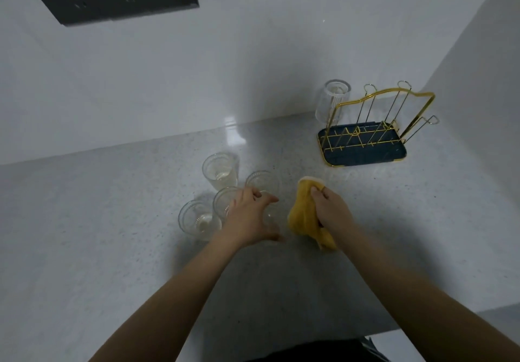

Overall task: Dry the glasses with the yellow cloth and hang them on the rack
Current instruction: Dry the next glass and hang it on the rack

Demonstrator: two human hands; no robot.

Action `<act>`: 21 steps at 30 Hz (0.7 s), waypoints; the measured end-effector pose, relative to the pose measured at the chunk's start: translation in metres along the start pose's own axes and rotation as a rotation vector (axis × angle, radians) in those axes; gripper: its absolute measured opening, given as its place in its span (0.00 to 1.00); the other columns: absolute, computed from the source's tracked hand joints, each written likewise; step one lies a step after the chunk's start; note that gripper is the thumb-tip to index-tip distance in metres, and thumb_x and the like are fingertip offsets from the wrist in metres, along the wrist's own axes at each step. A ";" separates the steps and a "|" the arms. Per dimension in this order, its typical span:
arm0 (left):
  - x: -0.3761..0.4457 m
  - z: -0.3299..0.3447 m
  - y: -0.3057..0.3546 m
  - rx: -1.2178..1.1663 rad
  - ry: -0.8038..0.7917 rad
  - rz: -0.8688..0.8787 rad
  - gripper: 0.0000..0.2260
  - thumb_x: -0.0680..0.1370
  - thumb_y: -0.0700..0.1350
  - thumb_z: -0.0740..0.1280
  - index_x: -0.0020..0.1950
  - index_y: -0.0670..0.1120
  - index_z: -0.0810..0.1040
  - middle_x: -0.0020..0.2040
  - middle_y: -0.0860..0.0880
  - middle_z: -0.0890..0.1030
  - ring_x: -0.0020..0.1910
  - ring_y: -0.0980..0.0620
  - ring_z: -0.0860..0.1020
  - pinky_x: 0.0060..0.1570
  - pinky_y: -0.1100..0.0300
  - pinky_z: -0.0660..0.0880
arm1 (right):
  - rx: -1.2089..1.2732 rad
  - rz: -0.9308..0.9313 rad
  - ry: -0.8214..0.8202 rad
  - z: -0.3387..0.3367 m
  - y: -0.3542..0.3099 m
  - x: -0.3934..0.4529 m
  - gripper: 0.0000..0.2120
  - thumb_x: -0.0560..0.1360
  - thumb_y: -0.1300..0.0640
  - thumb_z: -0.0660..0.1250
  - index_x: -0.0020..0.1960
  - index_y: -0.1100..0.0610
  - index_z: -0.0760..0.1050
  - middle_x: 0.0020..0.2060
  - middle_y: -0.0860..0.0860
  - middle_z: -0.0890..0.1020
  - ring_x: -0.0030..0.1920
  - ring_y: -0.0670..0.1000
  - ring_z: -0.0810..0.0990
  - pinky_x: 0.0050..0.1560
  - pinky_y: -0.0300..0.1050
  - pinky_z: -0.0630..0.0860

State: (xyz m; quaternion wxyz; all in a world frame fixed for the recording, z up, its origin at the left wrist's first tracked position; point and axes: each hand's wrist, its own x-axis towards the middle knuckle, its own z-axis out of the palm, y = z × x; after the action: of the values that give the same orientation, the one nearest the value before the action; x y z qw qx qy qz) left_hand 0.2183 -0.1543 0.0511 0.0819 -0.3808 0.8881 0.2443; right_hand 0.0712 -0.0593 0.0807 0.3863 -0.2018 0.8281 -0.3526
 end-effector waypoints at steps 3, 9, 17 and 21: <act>-0.005 0.008 0.002 0.113 0.011 0.028 0.42 0.62 0.62 0.77 0.73 0.59 0.63 0.67 0.47 0.61 0.66 0.46 0.61 0.68 0.51 0.62 | 0.029 0.028 -0.024 0.005 0.006 0.000 0.23 0.81 0.48 0.51 0.72 0.58 0.62 0.69 0.57 0.68 0.68 0.60 0.66 0.68 0.56 0.61; -0.009 0.015 0.001 0.202 0.044 0.063 0.45 0.63 0.57 0.79 0.75 0.54 0.60 0.69 0.47 0.60 0.67 0.46 0.61 0.67 0.53 0.63 | 0.089 0.043 -0.033 0.003 0.010 -0.004 0.23 0.81 0.49 0.51 0.72 0.59 0.60 0.69 0.58 0.67 0.68 0.59 0.66 0.68 0.54 0.62; -0.008 0.015 0.003 0.128 0.041 0.117 0.41 0.64 0.50 0.78 0.73 0.49 0.63 0.68 0.47 0.60 0.65 0.48 0.62 0.63 0.59 0.67 | 0.178 0.085 -0.110 -0.002 0.023 -0.009 0.26 0.79 0.43 0.53 0.74 0.53 0.58 0.71 0.55 0.66 0.68 0.59 0.67 0.69 0.61 0.63; -0.012 -0.007 0.019 -0.078 0.089 0.150 0.40 0.63 0.49 0.78 0.72 0.52 0.65 0.65 0.48 0.63 0.66 0.49 0.60 0.64 0.61 0.65 | 0.275 0.075 -0.123 -0.019 0.019 -0.013 0.25 0.79 0.44 0.53 0.73 0.53 0.60 0.69 0.55 0.68 0.67 0.59 0.68 0.68 0.62 0.65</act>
State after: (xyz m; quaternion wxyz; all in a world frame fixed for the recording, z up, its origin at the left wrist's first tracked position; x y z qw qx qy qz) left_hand 0.2129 -0.1392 0.0684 0.0087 -0.3265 0.9066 0.2670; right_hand 0.0632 -0.0301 0.0821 0.4732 -0.1371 0.7537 -0.4350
